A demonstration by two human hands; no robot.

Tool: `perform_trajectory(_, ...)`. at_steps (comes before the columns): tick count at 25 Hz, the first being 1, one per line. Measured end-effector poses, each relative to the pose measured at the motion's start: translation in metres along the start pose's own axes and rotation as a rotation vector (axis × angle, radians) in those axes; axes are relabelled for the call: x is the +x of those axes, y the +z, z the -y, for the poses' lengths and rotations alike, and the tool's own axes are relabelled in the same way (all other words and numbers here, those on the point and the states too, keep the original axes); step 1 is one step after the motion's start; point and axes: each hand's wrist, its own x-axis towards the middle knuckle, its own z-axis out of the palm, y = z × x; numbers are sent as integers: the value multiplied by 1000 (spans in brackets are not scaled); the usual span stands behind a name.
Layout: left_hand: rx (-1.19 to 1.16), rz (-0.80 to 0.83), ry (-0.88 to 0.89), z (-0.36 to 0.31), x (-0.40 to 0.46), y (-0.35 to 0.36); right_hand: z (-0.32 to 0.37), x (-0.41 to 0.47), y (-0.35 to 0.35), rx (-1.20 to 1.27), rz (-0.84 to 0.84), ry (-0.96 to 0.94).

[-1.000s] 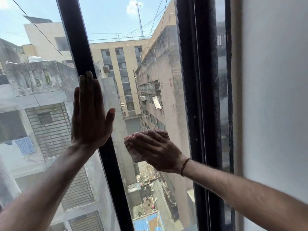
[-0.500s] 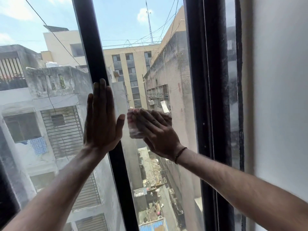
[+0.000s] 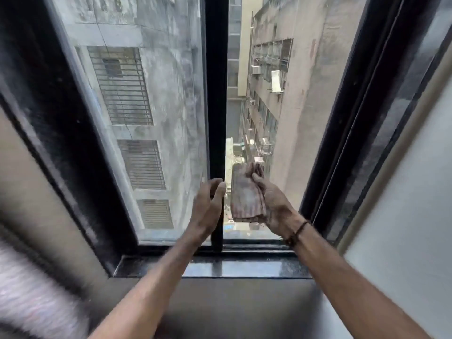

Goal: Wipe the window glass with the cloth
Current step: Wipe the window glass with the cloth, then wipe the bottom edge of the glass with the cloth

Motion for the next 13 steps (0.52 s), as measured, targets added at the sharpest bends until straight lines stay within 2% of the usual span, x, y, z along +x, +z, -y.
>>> perform_trajectory(2, -305, 55, -331, 48, -30, -7, -62, 3, 18, 30, 84, 182)
perform_trajectory(4, -385, -105, -515, 99, -61, -15, -126, 6, 26, 22, 98, 320)
perform_trajectory(6, -357, -263, -639, 152, -100, -26, -193, 6, 27, -52, 81, 430)
perform_trajectory(8, -301, -352, -784, 213, -145, -36, -271, 4, 27, -283, 88, 485)
perform_trajectory(10, -263, -396, -916, 260, -194, -42, -343, -6, 19, -495, 101, 516)
perform_trajectory(13, -221, -458, -1153, 337, -276, -40, -458, -30, 7, -688, 162, 677)
